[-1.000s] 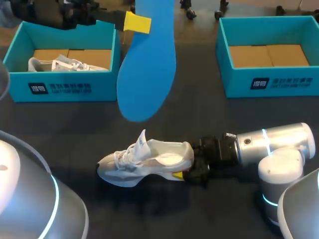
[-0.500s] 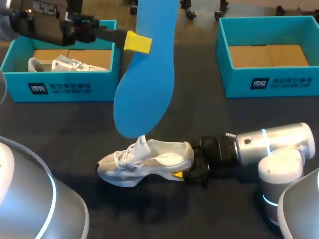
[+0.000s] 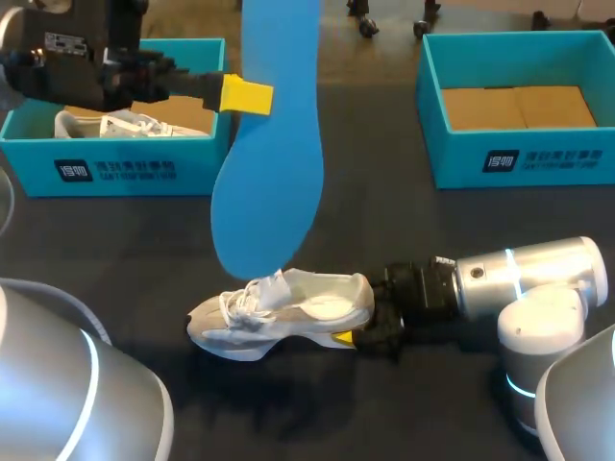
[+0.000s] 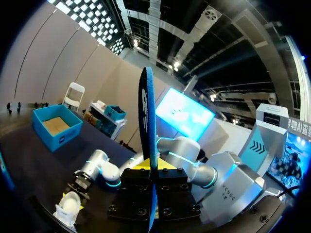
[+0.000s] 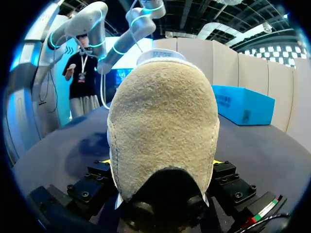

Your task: Take the shoe out of the shoebox, open the shoe tongue, remove and reinsert the insole, then place the shoe into the shoebox

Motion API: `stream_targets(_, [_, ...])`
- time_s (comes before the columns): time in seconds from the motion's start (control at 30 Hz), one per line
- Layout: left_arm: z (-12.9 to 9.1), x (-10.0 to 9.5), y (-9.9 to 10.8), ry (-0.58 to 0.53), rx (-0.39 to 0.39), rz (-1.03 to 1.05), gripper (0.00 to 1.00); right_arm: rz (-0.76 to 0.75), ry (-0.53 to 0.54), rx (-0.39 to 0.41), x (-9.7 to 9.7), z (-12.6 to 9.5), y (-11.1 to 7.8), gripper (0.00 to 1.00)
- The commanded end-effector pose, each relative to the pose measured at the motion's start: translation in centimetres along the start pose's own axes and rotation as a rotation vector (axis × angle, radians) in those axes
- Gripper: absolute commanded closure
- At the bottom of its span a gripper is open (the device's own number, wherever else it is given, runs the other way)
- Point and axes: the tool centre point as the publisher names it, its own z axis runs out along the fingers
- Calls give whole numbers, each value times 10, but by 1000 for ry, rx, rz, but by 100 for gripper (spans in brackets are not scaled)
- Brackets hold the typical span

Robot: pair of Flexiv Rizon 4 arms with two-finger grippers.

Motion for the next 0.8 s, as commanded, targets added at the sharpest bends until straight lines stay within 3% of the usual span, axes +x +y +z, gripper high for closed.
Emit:
stream_targets(0.03, [1, 0, 3, -1, 5, 0, 100, -3, -3, 7, 1, -2, 1, 100])
stream_targets(0.13, [1, 0, 3, -1, 5, 0, 100, -5, -12, 15, 3, -10, -2, 100])
stream_targets(0.17, [1, 0, 3, -1, 5, 0, 100, -5, -13, 13, 4, -12, -3, 89])
stream_targets(0.2, [1, 0, 3, -1, 5, 0, 100, -5, -14, 13, 5, -14, -3, 55])
stream_targets(0.23, [1, 0, 3, -1, 5, 0, 100, -5, -13, 19, 6, -15, -2, 0])
stream_targets(0.53, [1, 0, 3, -1, 5, 0, 100, 9, 5, 130, 7, -33, 5, 0])
stream_targets(0.8, [1, 0, 3, -1, 5, 0, 100, 57, 12, 276, 3, -50, 12, 0])
